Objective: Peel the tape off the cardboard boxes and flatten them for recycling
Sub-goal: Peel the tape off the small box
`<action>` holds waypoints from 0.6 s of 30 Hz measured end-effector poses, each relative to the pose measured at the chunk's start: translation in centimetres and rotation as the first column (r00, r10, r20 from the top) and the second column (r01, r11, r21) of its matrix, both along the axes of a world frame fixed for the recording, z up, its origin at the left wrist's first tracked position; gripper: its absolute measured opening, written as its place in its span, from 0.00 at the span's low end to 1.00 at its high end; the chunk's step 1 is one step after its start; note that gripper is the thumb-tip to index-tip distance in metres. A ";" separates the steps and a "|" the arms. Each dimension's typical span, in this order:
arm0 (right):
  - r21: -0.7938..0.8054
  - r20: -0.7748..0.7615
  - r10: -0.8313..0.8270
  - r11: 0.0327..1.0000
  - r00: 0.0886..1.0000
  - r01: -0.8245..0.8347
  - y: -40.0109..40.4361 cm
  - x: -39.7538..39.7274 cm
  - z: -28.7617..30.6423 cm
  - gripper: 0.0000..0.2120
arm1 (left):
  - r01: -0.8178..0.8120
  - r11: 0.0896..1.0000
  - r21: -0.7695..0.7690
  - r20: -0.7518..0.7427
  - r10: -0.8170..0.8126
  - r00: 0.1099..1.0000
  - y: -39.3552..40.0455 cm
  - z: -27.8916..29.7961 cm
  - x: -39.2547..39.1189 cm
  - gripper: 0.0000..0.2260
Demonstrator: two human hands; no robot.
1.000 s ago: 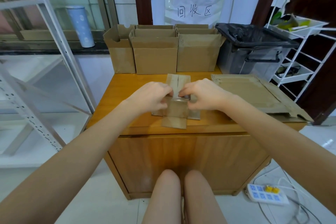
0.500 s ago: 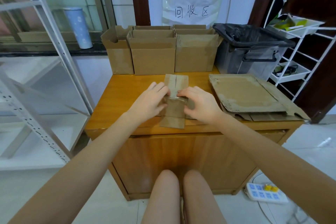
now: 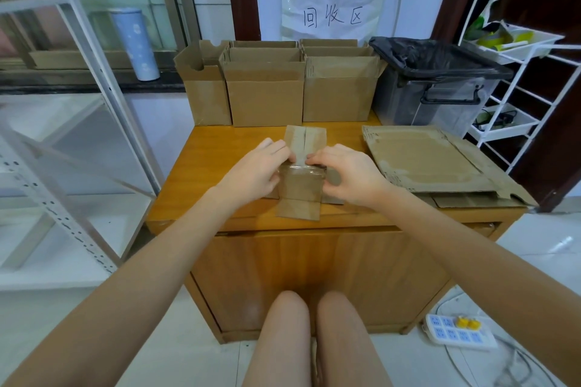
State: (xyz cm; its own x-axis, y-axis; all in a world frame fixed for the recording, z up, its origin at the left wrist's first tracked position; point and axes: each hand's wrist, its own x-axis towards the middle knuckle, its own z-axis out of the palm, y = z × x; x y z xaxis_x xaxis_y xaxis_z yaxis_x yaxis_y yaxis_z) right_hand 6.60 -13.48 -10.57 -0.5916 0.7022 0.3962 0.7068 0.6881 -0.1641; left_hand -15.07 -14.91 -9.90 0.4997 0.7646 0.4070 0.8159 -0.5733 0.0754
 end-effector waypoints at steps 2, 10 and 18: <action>0.003 0.024 -0.006 1.000 1.000 0.005 -0.1 0.2 0.1 0.22 | 0.032 0.999 -0.004 -0.021 -0.032 0.999 0.3 0.4 -0.4 0.15; 0.044 0.125 -0.115 0.993 0.985 0.110 -1.0 -1.4 1.9 0.18 | 0.031 0.989 -0.147 0.103 -0.016 0.995 1.1 1.6 -1.4 0.18; 0.171 0.199 -0.230 0.965 0.953 0.197 -1.1 -3.6 1.4 0.16 | -0.118 0.876 -0.469 0.335 0.300 0.893 -0.3 -3.1 -1.9 0.31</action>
State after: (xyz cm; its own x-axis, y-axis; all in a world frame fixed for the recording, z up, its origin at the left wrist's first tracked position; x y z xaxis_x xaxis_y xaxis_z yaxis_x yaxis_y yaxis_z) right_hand 2.99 -14.54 -9.13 -0.5169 0.7648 0.3845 0.8469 0.5223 0.0996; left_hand -16.95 -15.17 -12.97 0.1795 0.9735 0.1420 0.7636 -0.2289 0.6037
